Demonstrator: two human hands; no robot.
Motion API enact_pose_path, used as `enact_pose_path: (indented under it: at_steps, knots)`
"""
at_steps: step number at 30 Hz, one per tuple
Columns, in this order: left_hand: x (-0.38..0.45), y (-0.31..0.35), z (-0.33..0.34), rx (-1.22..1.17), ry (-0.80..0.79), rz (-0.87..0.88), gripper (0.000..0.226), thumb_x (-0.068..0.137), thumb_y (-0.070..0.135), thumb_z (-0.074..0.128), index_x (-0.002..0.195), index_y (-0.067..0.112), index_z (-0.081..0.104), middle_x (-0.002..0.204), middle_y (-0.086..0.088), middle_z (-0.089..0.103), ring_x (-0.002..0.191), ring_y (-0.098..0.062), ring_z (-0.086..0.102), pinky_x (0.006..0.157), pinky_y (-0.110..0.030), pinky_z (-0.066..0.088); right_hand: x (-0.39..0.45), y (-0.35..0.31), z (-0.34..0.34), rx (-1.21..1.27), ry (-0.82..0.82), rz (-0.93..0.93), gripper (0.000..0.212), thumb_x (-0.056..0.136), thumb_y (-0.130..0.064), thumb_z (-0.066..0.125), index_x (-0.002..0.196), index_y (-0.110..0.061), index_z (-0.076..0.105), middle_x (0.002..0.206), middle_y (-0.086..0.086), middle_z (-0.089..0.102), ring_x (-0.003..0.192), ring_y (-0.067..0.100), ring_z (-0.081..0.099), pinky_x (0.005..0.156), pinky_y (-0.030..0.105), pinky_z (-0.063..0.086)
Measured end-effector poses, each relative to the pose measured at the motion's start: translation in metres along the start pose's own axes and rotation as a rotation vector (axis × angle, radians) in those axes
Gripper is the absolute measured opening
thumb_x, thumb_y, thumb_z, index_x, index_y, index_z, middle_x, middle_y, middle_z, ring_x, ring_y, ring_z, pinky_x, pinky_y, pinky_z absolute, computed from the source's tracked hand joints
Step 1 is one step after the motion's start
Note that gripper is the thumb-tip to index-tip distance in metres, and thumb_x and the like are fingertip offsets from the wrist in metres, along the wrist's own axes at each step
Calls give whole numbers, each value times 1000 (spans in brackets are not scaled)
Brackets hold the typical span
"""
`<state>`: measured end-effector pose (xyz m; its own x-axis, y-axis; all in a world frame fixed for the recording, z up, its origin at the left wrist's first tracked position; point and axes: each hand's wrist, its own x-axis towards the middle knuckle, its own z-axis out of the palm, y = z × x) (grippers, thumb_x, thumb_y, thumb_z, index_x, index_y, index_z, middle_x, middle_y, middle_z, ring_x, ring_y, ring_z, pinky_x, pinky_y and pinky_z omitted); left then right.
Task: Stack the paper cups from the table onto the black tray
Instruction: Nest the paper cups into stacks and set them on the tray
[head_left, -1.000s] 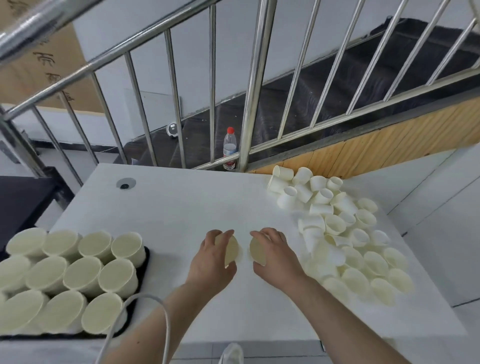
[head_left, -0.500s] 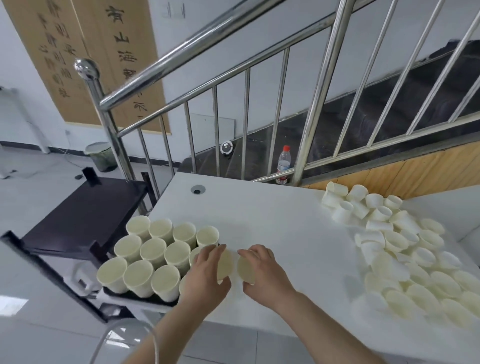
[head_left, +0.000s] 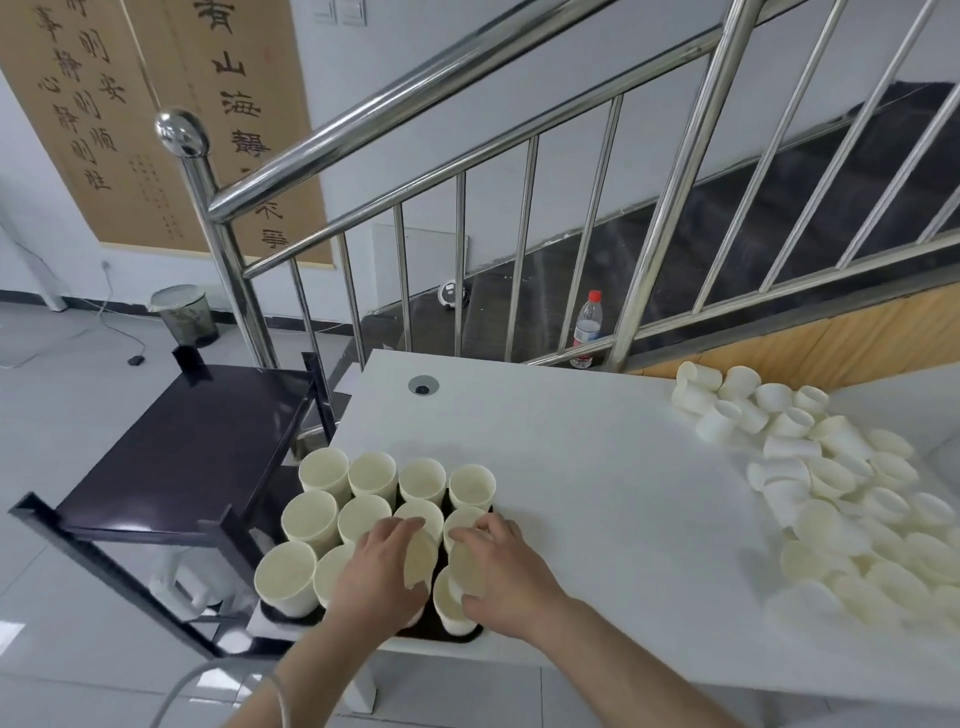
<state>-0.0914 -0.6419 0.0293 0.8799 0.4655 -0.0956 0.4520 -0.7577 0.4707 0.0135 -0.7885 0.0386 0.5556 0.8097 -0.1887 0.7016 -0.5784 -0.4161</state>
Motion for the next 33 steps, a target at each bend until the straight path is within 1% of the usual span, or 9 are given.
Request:
enact_pose_path:
  at_steps: [5,8,10,12,15,19,23,29,33]
  knots:
    - [5,-14,8,4,-51,34,70,79,23,62,142,32,33,142,11,33,130,-13,35,88,-24,46,4,-7,13,-5,-41,14,69,81,-22,65,143,-27,35,135,2,32,129,22,31,93,37,48]
    - [7,-21,11,25,-65,58,72,78,22,63,143,32,32,143,12,31,129,-13,35,86,-24,47,7,-7,18,-3,-59,34,72,80,-22,68,144,-25,34,135,4,32,128,24,31,93,40,49]
    - [7,-23,12,45,-92,72,73,79,25,64,144,33,30,144,11,30,130,-13,35,87,-22,45,9,-9,20,1,-66,46,74,79,-24,70,143,-24,34,136,4,32,129,24,31,94,40,48]
    - [7,-24,13,55,-118,78,74,80,32,65,144,34,29,145,10,28,132,-13,34,92,-22,42,11,-9,22,-2,-66,56,73,79,-26,70,143,-24,35,137,3,31,130,23,31,95,40,47]
    - [9,-24,14,69,-119,80,69,81,39,64,142,35,32,145,10,29,132,-12,34,94,-22,41,14,-8,24,-22,-72,64,67,82,-24,68,142,-22,38,138,3,33,130,24,31,96,41,46]
    - [11,-26,15,116,-123,80,63,83,37,63,140,36,36,139,14,36,127,-9,40,89,-21,42,17,-6,27,-78,-102,64,57,85,-18,63,139,-18,42,135,6,36,127,27,37,94,42,47]
    - [12,-27,17,143,-127,81,61,83,38,64,138,36,37,137,15,38,125,-9,42,87,-21,41,19,-5,31,-105,-136,57,51,86,-17,62,134,-15,45,131,7,39,121,29,42,91,44,47]
    - [17,-26,18,173,-142,69,60,82,38,66,136,36,40,131,13,42,122,-11,45,88,-23,42,22,-3,37,-91,-124,41,50,85,-17,64,133,-15,47,129,8,41,121,28,40,93,42,47]
    - [18,-22,17,195,-140,66,62,82,38,65,137,37,38,131,12,41,123,-11,44,90,-23,41,23,-2,41,-80,-131,22,44,84,-15,65,126,-12,50,127,8,41,120,28,40,90,42,48]
